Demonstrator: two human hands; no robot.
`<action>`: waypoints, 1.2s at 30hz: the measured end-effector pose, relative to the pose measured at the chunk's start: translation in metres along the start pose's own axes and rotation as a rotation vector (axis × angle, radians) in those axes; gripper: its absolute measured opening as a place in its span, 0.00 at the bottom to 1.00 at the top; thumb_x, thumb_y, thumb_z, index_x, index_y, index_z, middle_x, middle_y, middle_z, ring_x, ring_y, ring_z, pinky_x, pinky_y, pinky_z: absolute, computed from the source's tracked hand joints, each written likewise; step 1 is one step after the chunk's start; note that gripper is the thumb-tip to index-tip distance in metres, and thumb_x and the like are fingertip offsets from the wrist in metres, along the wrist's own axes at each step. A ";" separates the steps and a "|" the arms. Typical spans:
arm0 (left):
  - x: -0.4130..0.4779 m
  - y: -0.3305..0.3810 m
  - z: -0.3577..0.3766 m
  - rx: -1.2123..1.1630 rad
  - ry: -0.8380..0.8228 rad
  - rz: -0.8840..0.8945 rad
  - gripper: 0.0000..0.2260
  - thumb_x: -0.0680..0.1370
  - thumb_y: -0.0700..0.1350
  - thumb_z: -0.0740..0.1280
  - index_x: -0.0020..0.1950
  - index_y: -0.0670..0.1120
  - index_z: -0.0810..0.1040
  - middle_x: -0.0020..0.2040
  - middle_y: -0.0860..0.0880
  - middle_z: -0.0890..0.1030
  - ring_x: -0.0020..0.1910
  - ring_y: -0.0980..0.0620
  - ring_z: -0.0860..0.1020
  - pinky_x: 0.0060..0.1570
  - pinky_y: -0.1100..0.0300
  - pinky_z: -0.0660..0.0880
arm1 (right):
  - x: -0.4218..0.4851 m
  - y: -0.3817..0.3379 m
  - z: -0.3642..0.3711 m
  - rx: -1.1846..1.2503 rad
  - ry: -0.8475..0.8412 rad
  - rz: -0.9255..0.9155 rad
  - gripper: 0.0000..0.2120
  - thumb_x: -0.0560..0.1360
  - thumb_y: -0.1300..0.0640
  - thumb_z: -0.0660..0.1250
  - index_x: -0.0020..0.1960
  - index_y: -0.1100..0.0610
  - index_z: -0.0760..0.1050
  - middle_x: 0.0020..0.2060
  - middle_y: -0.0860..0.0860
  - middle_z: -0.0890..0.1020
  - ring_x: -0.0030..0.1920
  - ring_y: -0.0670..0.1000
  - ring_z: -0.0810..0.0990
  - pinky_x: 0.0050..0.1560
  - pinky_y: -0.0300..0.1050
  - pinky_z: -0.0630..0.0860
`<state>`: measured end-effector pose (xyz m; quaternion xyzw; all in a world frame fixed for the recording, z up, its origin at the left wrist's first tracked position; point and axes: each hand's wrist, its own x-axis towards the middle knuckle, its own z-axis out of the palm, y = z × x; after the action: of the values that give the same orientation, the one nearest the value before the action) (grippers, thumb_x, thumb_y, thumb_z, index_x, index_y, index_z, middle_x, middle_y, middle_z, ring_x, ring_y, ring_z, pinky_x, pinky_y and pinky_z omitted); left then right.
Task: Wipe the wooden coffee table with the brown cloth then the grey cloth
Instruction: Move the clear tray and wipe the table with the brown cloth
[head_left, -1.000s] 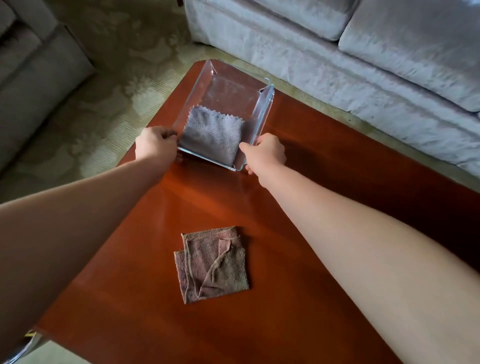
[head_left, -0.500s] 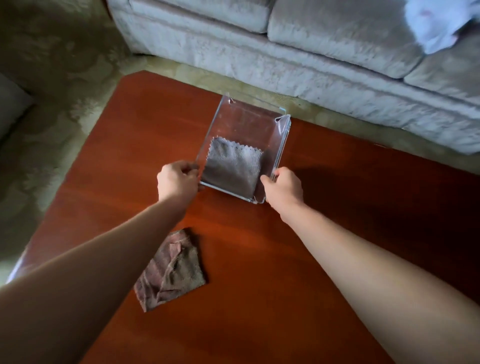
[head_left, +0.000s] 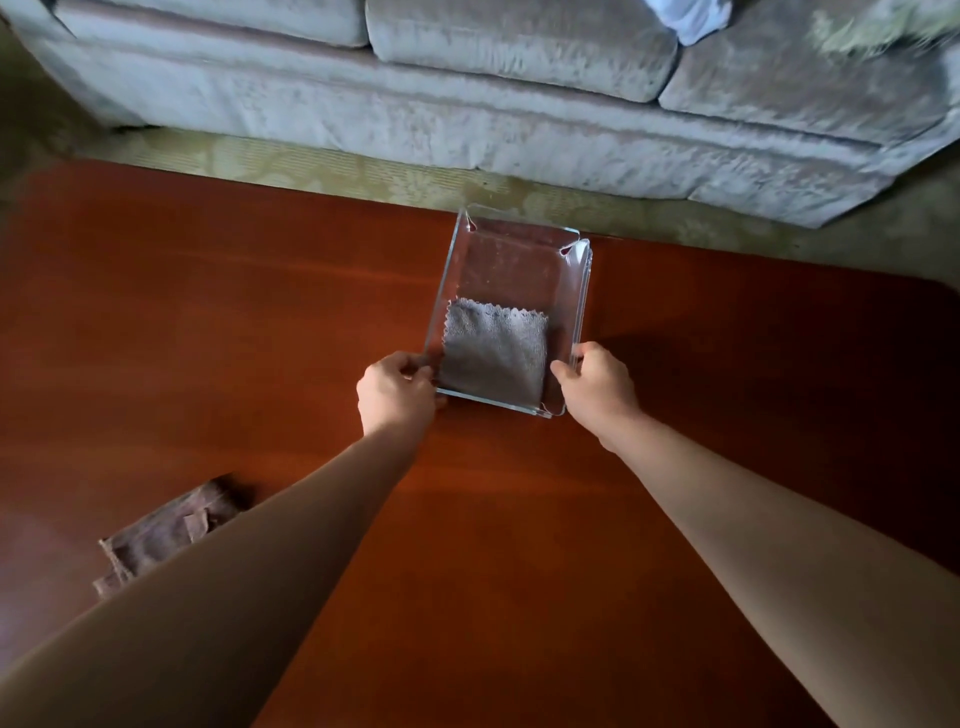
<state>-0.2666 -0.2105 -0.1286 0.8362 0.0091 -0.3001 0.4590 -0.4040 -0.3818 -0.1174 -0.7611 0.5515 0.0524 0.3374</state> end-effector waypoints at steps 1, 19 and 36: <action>-0.001 0.000 0.002 0.003 0.000 -0.002 0.15 0.80 0.36 0.68 0.39 0.53 0.80 0.38 0.52 0.84 0.33 0.49 0.86 0.48 0.48 0.85 | 0.002 0.002 -0.001 0.006 0.004 -0.002 0.19 0.82 0.49 0.68 0.68 0.59 0.75 0.60 0.58 0.83 0.59 0.61 0.82 0.61 0.58 0.80; -0.035 -0.102 -0.203 0.677 0.297 0.465 0.16 0.82 0.48 0.61 0.67 0.46 0.80 0.61 0.44 0.79 0.58 0.39 0.76 0.59 0.43 0.75 | -0.167 -0.062 0.115 -0.174 -0.093 -1.044 0.16 0.80 0.55 0.65 0.66 0.58 0.79 0.59 0.54 0.78 0.57 0.59 0.78 0.59 0.55 0.77; 0.033 -0.228 -0.384 0.649 0.507 -0.072 0.28 0.85 0.62 0.48 0.83 0.52 0.61 0.83 0.45 0.63 0.80 0.41 0.63 0.78 0.43 0.61 | -0.227 -0.138 0.283 -0.694 -0.321 -1.425 0.30 0.86 0.45 0.52 0.85 0.52 0.53 0.84 0.55 0.55 0.84 0.55 0.52 0.83 0.59 0.54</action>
<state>-0.1157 0.2097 -0.1661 0.9841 0.0561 -0.0877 0.1441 -0.2877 -0.0151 -0.1687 -0.9742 -0.1691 0.1018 0.1093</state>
